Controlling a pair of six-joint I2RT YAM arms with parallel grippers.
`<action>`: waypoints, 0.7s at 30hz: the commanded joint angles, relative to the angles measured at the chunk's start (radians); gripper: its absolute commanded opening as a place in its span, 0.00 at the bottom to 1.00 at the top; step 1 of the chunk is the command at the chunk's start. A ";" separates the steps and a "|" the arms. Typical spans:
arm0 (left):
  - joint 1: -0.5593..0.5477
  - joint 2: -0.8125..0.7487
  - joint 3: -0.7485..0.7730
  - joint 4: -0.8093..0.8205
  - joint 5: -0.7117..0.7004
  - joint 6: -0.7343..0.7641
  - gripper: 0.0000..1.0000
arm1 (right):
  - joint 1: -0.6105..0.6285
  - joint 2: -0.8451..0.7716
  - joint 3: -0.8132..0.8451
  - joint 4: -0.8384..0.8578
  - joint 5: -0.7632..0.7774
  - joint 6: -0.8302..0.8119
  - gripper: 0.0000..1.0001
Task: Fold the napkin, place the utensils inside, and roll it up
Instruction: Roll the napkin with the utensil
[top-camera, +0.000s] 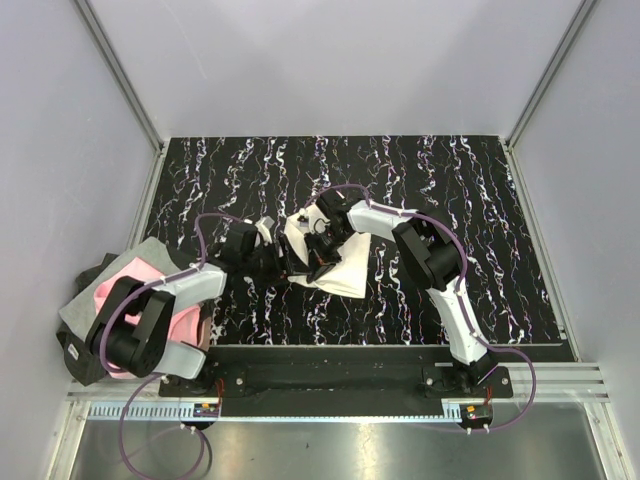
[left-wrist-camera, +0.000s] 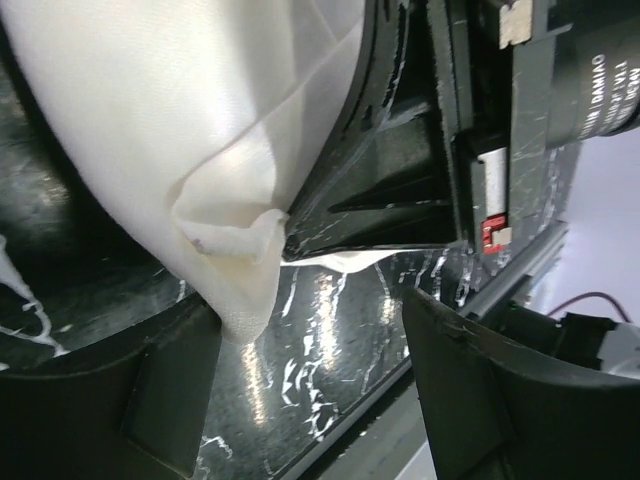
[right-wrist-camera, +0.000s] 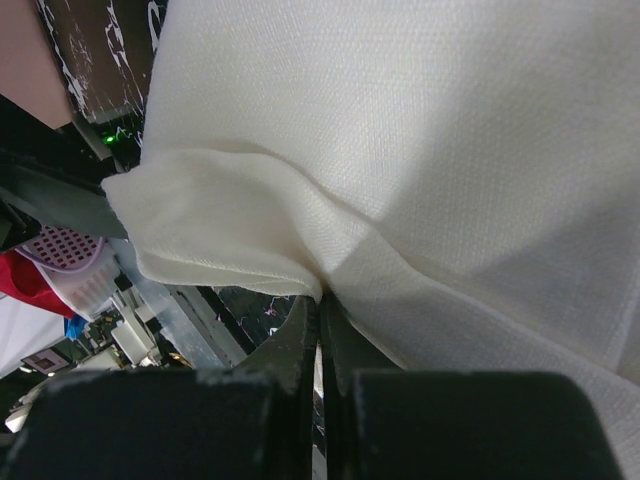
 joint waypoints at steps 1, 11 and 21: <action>-0.003 0.008 -0.024 0.171 0.063 -0.092 0.74 | -0.006 0.008 0.016 -0.027 0.013 0.003 0.00; 0.000 -0.110 -0.082 0.267 -0.124 -0.133 0.78 | -0.007 -0.001 -0.004 -0.027 0.016 0.003 0.00; 0.035 -0.160 -0.056 0.166 -0.184 0.007 0.84 | -0.006 0.005 0.001 -0.027 0.013 0.006 0.00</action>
